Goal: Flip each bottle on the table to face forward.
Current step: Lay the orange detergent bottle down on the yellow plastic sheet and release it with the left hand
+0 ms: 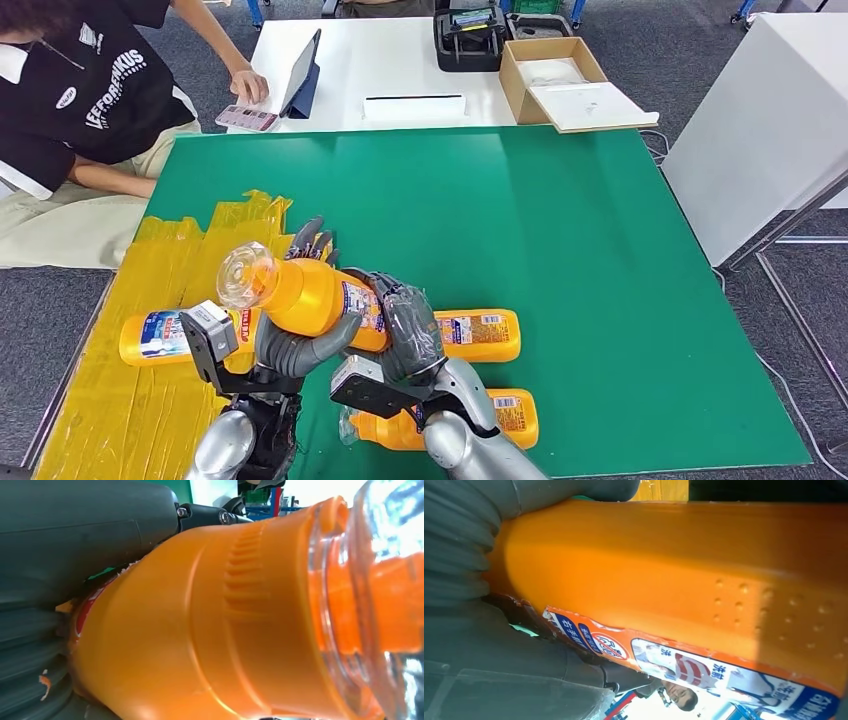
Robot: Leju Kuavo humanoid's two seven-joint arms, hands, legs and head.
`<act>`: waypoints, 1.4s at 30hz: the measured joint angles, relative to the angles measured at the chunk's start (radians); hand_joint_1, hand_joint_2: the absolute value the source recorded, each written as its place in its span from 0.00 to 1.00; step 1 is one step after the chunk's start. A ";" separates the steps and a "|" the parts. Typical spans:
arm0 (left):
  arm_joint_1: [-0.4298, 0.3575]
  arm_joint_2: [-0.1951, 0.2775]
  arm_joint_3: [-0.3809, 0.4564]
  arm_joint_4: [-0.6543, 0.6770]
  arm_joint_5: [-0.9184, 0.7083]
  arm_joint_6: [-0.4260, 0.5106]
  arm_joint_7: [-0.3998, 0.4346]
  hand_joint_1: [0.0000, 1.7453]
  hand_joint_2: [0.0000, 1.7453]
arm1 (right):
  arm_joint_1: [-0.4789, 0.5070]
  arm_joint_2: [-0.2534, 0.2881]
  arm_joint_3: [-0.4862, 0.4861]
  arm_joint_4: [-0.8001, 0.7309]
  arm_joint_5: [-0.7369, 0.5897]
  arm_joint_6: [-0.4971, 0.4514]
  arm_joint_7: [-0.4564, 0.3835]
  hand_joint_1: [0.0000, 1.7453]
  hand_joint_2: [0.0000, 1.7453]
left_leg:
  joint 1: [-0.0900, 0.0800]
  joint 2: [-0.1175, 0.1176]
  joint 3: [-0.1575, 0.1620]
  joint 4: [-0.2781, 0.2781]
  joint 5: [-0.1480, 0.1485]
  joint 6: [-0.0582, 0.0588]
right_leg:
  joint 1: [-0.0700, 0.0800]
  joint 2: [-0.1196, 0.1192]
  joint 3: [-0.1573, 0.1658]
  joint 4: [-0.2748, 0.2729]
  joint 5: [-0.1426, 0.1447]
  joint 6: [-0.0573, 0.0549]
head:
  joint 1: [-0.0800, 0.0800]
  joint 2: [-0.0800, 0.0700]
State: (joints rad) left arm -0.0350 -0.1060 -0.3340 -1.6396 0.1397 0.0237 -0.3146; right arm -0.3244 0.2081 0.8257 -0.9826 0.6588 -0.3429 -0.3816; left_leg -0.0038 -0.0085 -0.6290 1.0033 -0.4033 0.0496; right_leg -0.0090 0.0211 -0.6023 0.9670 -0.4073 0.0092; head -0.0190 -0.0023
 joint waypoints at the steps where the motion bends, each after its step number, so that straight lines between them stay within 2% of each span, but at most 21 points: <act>1: 0.002 0.000 0.001 0.000 0.007 0.000 -0.004 0.52 1.00 | 0.000 0.000 0.000 0.001 0.000 0.000 -0.001 1.00 1.00 | 0.000 0.000 0.000 0.000 0.000 0.000 | 0.000 0.000 0.000 0.000 0.000 0.000 | 0.000 0.000; 3: 0.005 0.000 0.004 0.000 0.018 0.002 -0.015 1.00 1.00 | -0.001 0.000 0.002 0.003 0.000 0.000 -0.003 1.00 1.00 | 0.000 0.000 0.000 0.000 0.000 0.000 | 0.000 0.000 0.000 0.000 0.000 0.000 | 0.000 0.000; 20: 0.017 0.000 0.015 -0.001 0.066 0.020 -0.059 1.00 1.00 | 0.007 0.001 0.004 0.025 -0.015 -0.042 -0.025 1.00 1.00 | 0.000 0.000 0.000 0.000 0.000 0.000 | 0.000 0.000 0.000 0.000 0.000 0.000 | 0.000 0.000; 27: 0.018 -0.003 0.028 0.000 0.069 0.033 -0.087 1.00 1.00 | 0.008 0.013 0.002 0.044 -0.015 -0.094 -0.042 1.00 1.00 | 0.000 0.000 0.000 0.000 0.000 0.000 | 0.000 0.000 -0.001 0.000 0.000 0.000 | 0.000 0.000; 31: 0.020 -0.003 0.033 -0.002 0.069 0.042 -0.098 1.00 1.00 | 0.020 0.007 -0.003 0.023 -0.016 -0.099 -0.044 0.02 1.00 | 0.000 0.000 0.000 0.000 0.000 0.000 | 0.000 0.000 -0.001 0.000 0.000 0.000 | 0.000 0.000; 38: -0.005 -0.006 0.098 -0.026 0.067 0.087 -0.120 1.00 1.00 | 0.098 -0.071 -0.027 -0.140 -0.041 -0.098 -0.056 0.00 1.00 | 0.000 0.000 -0.001 0.000 0.000 0.000 | 0.000 0.000 -0.001 0.000 0.000 0.000 | 0.000 0.000; 42: -0.017 -0.007 0.118 -0.030 0.067 0.089 -0.121 1.00 1.00 | 0.119 -0.094 -0.030 -0.185 -0.042 -0.097 -0.056 0.00 1.00 | 0.000 0.000 -0.001 0.000 0.000 0.000 | 0.000 0.000 -0.001 0.000 0.000 0.000 | 0.000 0.000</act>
State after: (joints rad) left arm -0.0520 -0.1129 -0.2156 -1.6697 0.2067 0.1128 -0.4361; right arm -0.2054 0.1144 0.7954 -1.1680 0.6164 -0.4396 -0.4376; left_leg -0.0042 -0.0085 -0.6298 1.0033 -0.4032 0.0496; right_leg -0.0093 0.0210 -0.6030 0.9670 -0.4072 0.0093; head -0.0190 -0.0023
